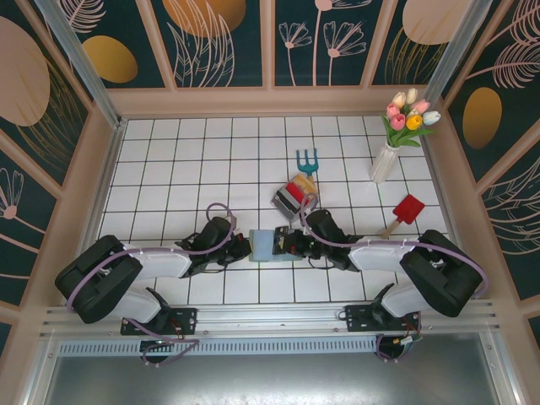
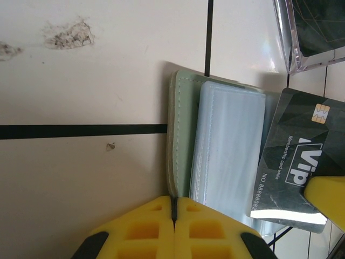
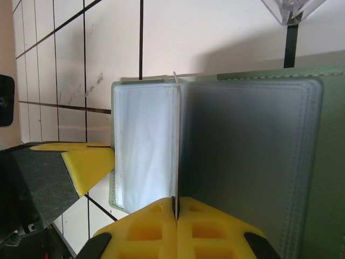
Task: Put the credit cards into the card holder
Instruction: Insert the credit card into the card slot.
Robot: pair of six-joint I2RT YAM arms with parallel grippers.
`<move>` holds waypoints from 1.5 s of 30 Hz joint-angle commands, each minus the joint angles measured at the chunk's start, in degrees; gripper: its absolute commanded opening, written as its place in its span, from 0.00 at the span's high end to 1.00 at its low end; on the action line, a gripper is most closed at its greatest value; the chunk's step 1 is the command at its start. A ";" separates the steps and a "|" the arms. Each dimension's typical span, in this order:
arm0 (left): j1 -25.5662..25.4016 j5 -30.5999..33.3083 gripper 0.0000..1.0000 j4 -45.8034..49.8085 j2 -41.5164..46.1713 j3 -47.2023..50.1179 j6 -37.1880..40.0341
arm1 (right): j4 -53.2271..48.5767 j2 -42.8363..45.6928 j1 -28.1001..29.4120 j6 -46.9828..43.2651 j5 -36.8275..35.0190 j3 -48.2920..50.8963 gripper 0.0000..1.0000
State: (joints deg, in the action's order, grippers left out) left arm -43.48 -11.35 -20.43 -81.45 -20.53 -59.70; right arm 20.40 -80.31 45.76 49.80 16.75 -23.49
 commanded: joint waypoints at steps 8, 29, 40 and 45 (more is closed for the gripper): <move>-0.11 -0.86 1.00 -1.52 -1.40 0.32 -0.77 | 4.85 -5.87 2.71 -0.90 3.95 -0.71 1.00; -0.08 0.29 1.00 -0.45 -0.46 0.90 -0.95 | -3.41 -0.51 1.09 3.97 0.25 0.90 1.00; -0.06 -0.12 1.00 -0.76 -0.81 0.67 -0.88 | -0.86 -4.05 0.51 4.95 5.62 -0.04 1.00; -0.08 -0.16 1.00 -0.73 -0.75 0.43 -0.70 | 4.07 -8.79 0.03 4.88 10.04 -0.94 1.00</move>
State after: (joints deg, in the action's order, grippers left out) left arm -43.48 -11.35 -21.02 -82.02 -20.38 -60.14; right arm 24.03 -86.39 45.56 54.52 23.07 -24.08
